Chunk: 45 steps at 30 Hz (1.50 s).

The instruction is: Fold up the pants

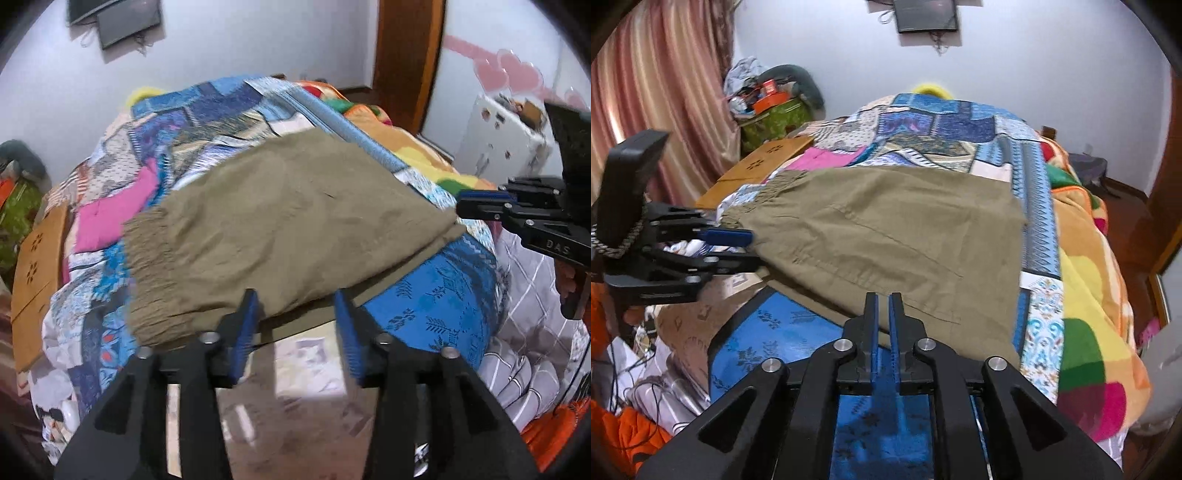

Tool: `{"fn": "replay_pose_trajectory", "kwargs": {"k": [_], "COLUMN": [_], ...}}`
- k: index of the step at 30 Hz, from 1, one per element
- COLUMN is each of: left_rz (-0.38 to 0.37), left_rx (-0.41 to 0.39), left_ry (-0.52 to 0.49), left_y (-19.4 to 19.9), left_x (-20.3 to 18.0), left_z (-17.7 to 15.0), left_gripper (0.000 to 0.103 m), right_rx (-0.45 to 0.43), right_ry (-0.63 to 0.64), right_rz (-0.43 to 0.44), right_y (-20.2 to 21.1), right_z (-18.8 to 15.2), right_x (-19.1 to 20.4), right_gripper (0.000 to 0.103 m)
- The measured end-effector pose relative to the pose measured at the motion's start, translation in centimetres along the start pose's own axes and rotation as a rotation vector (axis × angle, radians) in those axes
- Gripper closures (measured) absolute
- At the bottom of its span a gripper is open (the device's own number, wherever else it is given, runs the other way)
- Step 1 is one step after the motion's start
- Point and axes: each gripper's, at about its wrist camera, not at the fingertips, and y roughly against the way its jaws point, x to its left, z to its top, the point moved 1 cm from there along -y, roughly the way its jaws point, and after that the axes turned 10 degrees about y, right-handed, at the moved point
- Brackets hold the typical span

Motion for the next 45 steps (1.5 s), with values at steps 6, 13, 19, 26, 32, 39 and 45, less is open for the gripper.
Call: {"fn": "replay_pose_trajectory", "kwargs": {"k": [6,13,19,26,32,39,45], "left_rz": [0.116,0.106,0.008,0.106,0.1,0.078,0.107], "left_rx": [-0.048,0.039,0.077,0.01,0.038,0.04,0.019], "left_ry": [0.124,0.322,0.387,0.281,0.284,0.326,0.296], "left_y": [1.6,-1.2,-2.9,-1.0,-1.5,-2.6,-0.8], "left_x": [5.0,9.8,9.9,8.7,9.8,10.3,10.7], "left_z": [0.8,0.5,-0.1,0.5,0.2,-1.3,0.7], "left_gripper": [0.044,0.042,0.054,0.059,0.061,0.054,0.046], "right_rx": [-0.019,-0.006,0.034,0.135,0.157,0.162,0.198], "right_ry": [-0.091,-0.221,-0.289,-0.284,-0.292,-0.293,-0.274], "right_rz": [-0.079,-0.136,-0.095,-0.025,-0.003,-0.005,0.025], "right_y": [1.3,1.3,-0.8,-3.6,-3.8,-3.6,-3.3], "right_z": [-0.8,-2.2,-3.2,-4.5,-5.1,-5.4,-4.4], "right_x": [-2.7,-6.0,-6.6,-5.5,-5.3,-5.2,-5.8], "right_gripper": [0.069,0.067,0.067,0.067,0.067,0.067,0.063]}}
